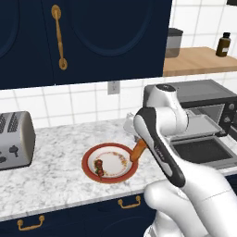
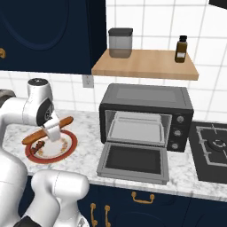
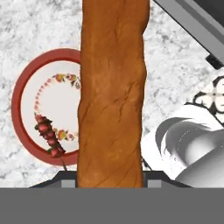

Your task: Pick up the kebab skewer and baguette bread, and place them inside the toaster oven. Close the toaster oven door and start by setting the timer.

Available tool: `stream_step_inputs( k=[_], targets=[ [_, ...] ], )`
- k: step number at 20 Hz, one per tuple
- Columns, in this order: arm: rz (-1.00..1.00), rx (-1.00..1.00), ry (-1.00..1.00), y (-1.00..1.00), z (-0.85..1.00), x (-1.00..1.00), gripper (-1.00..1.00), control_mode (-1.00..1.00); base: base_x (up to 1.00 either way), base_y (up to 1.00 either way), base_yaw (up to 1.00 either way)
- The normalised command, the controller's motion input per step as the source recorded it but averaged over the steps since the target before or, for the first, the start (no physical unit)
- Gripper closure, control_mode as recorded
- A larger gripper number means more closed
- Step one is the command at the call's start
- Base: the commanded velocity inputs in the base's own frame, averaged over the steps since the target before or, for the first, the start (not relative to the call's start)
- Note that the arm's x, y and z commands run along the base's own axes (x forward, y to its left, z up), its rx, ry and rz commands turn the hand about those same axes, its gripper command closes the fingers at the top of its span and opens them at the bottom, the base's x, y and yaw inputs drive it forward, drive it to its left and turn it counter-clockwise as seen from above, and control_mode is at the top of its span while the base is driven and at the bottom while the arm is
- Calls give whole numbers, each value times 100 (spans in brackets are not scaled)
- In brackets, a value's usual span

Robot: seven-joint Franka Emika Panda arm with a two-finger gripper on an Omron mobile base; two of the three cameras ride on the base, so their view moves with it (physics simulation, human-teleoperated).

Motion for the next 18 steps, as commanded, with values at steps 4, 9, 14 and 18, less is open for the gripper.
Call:
stream_step_inputs(
  k=[4,9,14,18],
  targets=[
    [-47,10,0,-74,39,-44,100,-100,0,0,0],
    [-43,9,0,-78,35,-55,100,-100,0,0,0],
    [-39,4,0,-74,35,-24,100,-100,0,0,0],
    [-29,0,0,-66,17,0,100,-100,0,0,0]
  ],
)
